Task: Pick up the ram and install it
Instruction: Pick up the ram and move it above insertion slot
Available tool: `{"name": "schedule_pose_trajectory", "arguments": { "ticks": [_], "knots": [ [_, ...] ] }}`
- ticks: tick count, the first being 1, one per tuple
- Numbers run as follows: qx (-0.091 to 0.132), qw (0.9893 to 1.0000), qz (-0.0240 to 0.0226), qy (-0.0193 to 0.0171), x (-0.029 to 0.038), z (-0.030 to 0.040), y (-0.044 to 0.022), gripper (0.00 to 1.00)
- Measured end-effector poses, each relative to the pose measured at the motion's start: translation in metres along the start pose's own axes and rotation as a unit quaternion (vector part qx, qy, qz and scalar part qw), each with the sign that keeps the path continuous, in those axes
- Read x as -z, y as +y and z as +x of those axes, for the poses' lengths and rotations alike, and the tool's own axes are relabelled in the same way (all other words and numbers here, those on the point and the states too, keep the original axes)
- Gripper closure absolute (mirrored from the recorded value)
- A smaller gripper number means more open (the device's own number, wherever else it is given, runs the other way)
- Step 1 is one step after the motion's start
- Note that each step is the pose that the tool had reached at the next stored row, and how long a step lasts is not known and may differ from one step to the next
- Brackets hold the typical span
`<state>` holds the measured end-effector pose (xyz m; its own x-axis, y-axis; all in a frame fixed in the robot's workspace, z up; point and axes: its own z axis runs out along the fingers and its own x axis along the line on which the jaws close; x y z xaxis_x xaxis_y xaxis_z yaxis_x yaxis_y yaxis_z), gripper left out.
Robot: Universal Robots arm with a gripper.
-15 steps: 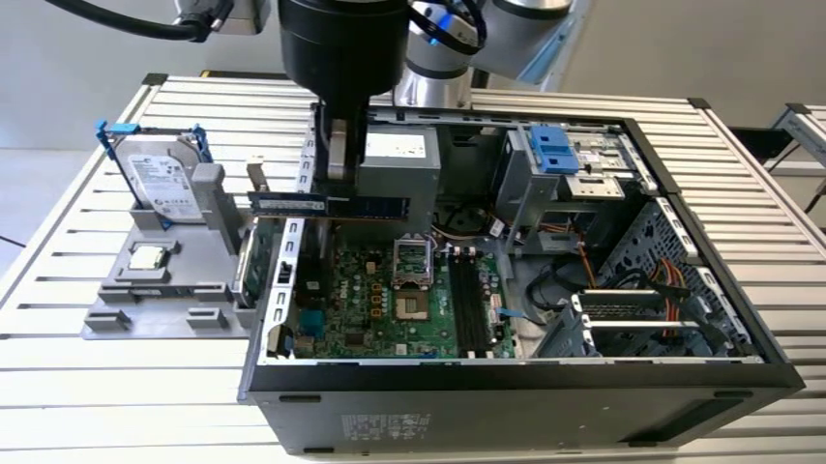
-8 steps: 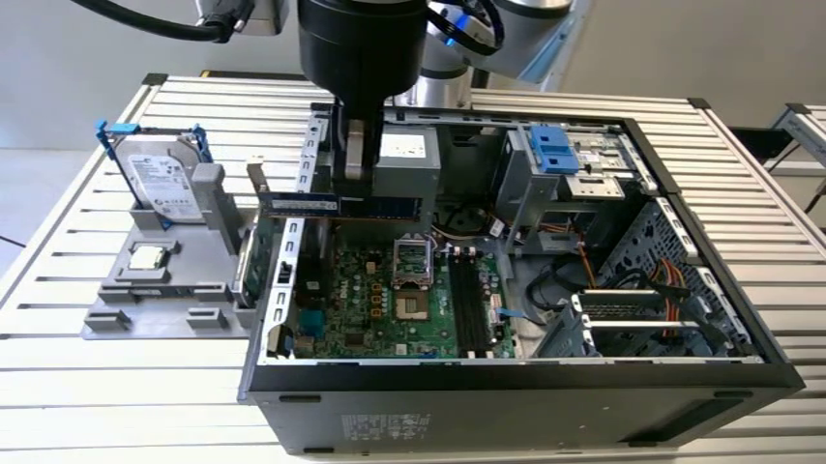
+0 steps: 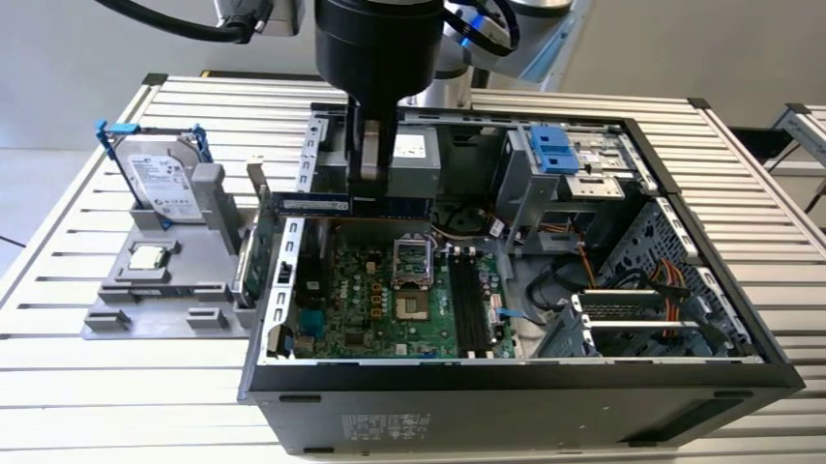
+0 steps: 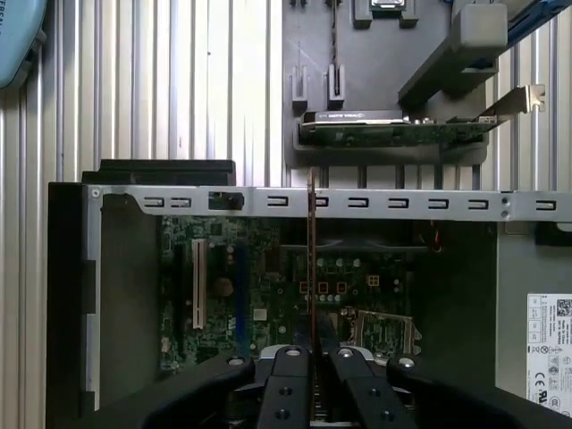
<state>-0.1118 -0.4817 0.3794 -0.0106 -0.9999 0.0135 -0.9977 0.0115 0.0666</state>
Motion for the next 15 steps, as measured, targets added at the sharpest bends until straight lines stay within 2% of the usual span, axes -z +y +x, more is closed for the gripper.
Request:
{"name": "schedule_pose_trajectory", "arguments": {
  "ticks": [15],
  "knots": [
    [0.0,1.0,-0.0002,0.0,0.0011,-0.0002,-0.0169,1.0]
  ]
}}
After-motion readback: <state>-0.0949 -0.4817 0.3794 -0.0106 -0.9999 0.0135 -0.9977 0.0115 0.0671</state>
